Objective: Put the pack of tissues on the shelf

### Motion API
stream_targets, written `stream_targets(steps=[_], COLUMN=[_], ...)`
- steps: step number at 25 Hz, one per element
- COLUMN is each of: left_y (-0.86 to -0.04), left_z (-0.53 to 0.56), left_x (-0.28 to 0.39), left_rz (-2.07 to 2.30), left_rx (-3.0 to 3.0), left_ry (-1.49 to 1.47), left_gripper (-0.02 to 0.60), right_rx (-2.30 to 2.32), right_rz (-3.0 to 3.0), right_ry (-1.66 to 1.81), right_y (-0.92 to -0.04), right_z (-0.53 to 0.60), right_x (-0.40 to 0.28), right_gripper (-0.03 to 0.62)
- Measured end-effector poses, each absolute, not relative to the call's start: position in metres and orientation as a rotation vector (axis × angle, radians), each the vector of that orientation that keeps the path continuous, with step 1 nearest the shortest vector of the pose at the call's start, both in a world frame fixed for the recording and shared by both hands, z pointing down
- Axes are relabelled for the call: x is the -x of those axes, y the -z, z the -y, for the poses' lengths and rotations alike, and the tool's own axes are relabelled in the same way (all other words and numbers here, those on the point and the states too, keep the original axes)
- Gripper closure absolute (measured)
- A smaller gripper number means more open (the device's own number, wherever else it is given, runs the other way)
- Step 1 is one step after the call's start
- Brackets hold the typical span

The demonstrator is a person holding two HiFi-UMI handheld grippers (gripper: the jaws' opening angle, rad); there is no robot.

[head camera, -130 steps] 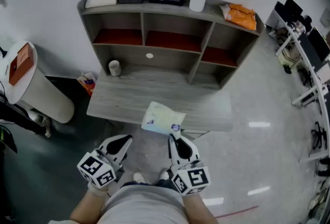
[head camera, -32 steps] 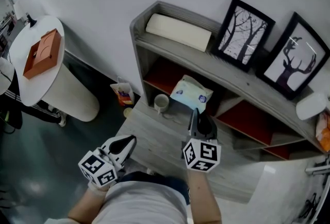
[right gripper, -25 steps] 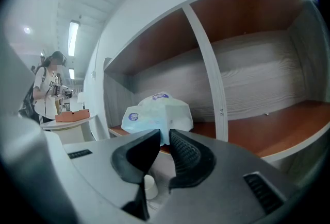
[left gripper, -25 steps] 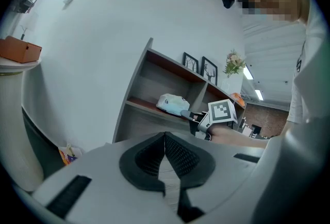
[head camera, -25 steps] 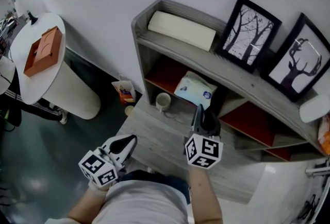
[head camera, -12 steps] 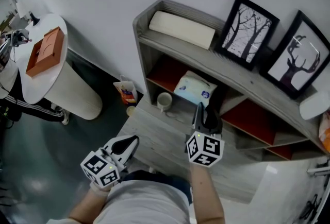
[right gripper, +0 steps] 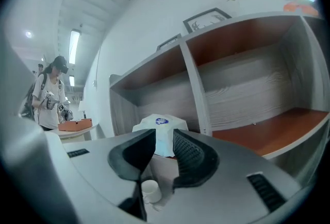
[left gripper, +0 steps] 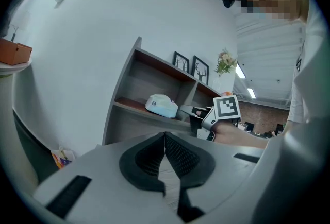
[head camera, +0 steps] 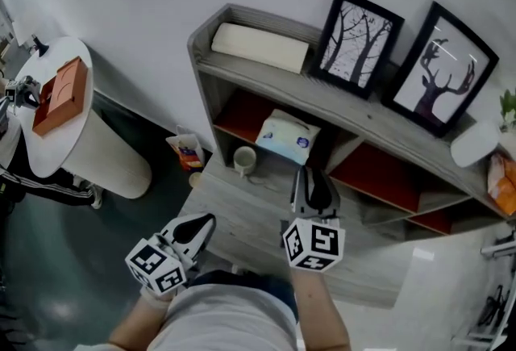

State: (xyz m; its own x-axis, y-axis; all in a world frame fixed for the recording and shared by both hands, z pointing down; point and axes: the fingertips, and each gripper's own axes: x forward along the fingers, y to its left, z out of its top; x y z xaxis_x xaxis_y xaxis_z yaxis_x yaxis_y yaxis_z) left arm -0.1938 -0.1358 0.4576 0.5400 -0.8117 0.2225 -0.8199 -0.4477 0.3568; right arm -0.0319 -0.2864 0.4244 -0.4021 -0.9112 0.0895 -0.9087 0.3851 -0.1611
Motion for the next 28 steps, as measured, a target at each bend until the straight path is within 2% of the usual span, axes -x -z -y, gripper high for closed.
stream_targets(steps=[10, 28], left_y=[-0.444, -0.423], left_z=[0.157, 0.187], left_x=[0.13, -0.007], left_rz=[1.136, 0.85], left_rx=[-2.47, -2.636], left_ry=[-0.039, -0.091], left_gripper=[0.565, 0.565], right_rx=[1.695, 1.788], right_rz=[-2.576, -2.476], right_ry=[0.329, 0.405], right_y=[-0.406, -0.417], right_z=[0.246, 0.179], right_x=[-0.019, -0.141], right_gripper=[0.537, 0.545])
